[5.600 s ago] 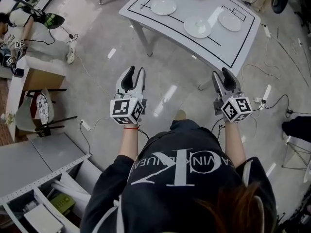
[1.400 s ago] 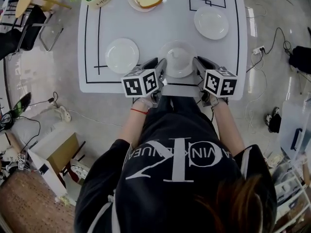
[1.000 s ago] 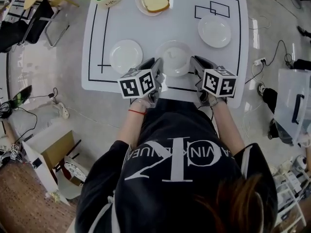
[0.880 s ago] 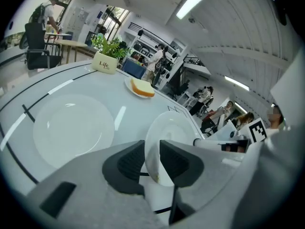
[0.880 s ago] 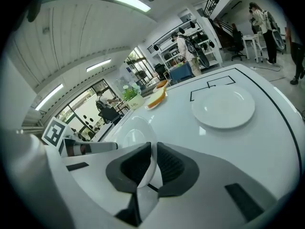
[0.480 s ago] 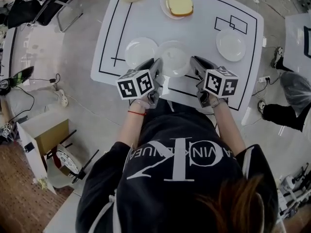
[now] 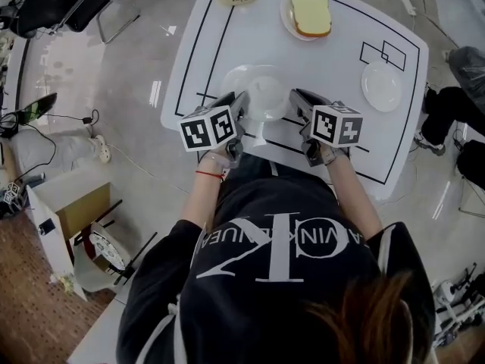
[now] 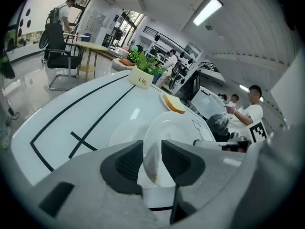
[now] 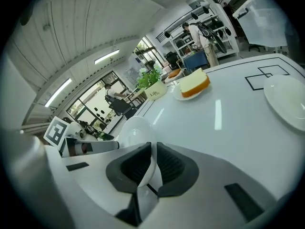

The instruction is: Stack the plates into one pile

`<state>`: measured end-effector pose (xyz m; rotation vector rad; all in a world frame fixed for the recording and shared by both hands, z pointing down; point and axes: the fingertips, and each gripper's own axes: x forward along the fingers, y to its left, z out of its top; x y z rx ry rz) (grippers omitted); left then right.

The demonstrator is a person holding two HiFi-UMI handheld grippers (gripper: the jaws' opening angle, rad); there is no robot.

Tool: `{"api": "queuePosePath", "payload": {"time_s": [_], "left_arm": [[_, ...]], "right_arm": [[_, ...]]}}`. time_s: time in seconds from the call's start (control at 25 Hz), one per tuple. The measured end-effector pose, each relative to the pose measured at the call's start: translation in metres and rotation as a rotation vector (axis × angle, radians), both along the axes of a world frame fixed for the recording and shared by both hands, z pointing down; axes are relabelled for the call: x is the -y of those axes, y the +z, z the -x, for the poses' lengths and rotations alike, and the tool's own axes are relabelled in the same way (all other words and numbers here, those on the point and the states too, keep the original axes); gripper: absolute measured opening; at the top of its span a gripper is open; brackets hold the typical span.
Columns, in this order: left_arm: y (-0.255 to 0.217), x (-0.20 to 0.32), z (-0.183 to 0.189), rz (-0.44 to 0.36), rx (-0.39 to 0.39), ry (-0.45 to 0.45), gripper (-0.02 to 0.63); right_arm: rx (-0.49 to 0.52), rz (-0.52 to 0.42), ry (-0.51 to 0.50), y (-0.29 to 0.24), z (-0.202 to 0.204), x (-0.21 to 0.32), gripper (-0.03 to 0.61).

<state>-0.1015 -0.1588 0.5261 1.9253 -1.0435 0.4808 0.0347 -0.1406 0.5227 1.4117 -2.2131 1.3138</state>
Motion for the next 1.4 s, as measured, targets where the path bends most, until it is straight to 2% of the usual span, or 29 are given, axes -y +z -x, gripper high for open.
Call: {"api": "queuePosePath", "payload": {"time_s": [0.48,0.84,1.4], "left_arm": [[0.021,0.022,0.035,0.054,0.079,0.075,0.146],[0.029,0.027,0.038,0.053,0.155,0.138,0.164],[0.033,0.029,0.038,0.071,0.188,0.166,0.184]], "right_arm": [[-0.062,0.07,-0.051,0.026,0.043,0.019,0.048],[-0.128,0.074,-0.075,0.031,0.048,0.025,0.057],[-0.295,0.039,-0.175,0.035,0.051,0.025,0.077]]}}
